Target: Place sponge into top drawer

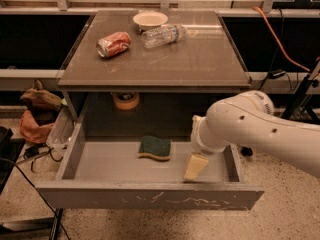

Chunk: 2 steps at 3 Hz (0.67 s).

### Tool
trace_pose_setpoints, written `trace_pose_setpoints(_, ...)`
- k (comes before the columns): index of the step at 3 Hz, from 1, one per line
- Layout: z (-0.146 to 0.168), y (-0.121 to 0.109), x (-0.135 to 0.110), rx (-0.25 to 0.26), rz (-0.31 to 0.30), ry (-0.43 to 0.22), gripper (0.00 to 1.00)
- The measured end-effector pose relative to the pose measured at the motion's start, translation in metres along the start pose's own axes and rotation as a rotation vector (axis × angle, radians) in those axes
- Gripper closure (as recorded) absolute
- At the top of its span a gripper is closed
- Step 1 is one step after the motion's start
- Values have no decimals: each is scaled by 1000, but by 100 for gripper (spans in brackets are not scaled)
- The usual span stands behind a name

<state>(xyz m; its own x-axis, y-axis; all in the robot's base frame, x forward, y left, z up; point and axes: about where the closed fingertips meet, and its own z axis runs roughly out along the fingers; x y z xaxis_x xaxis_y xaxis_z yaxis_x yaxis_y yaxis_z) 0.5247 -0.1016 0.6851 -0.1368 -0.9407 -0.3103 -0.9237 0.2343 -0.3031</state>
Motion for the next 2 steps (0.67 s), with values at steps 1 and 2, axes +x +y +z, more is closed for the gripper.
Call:
trace_pose_setpoints(1,-85,11,29,100,84,96,0)
trace_pose_setpoints(2,-195,7,36,249,129,178,0)
